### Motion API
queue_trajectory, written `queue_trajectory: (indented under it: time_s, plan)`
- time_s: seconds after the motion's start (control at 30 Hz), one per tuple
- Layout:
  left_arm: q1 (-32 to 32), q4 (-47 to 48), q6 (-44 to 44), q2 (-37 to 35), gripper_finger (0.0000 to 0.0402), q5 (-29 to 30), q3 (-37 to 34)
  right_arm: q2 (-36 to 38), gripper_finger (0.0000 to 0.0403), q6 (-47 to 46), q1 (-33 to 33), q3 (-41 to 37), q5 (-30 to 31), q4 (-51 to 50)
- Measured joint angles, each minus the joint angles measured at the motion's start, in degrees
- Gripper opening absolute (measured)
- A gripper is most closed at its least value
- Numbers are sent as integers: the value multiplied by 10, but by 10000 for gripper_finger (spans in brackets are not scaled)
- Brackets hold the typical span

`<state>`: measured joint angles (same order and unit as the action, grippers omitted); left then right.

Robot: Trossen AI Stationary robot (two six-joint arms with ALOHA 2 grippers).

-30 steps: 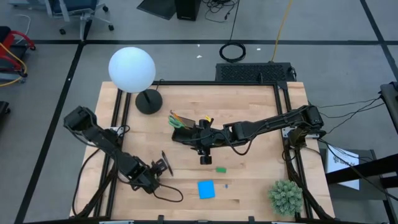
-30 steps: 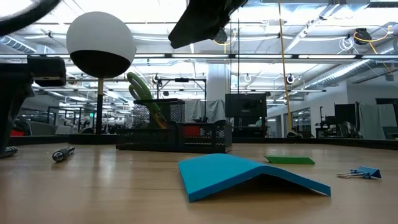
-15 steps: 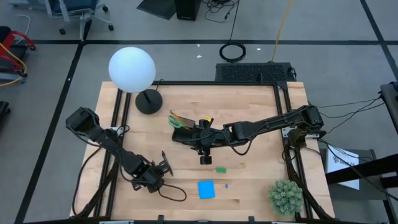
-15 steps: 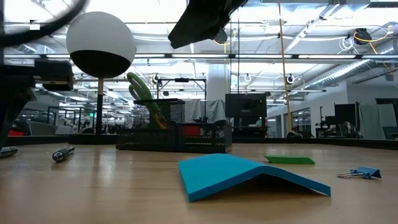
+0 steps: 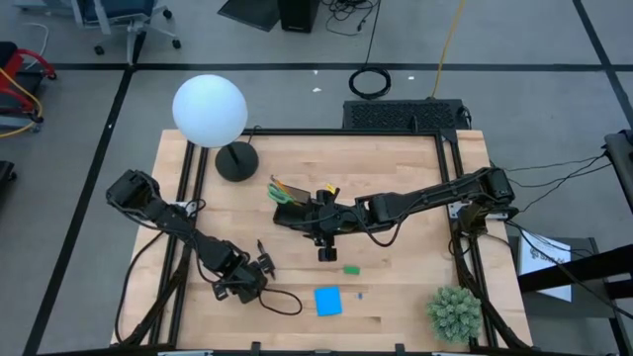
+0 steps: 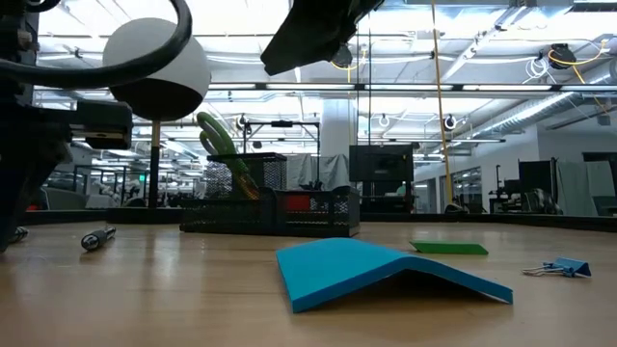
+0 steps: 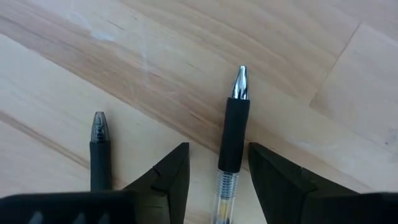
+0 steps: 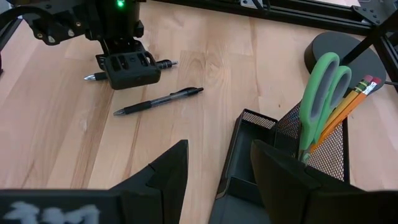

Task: Pick and place office supplies into organizer
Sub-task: Put the left black pen into the black desk organizer

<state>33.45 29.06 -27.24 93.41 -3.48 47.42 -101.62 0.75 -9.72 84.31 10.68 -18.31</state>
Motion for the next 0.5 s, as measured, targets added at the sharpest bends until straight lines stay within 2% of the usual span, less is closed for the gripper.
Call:
queue_trajectory:
  time_s: [0.5]
  plan:
    - [0,-2,5,41,159,-23,4,0,164,1,0,0,0,0]
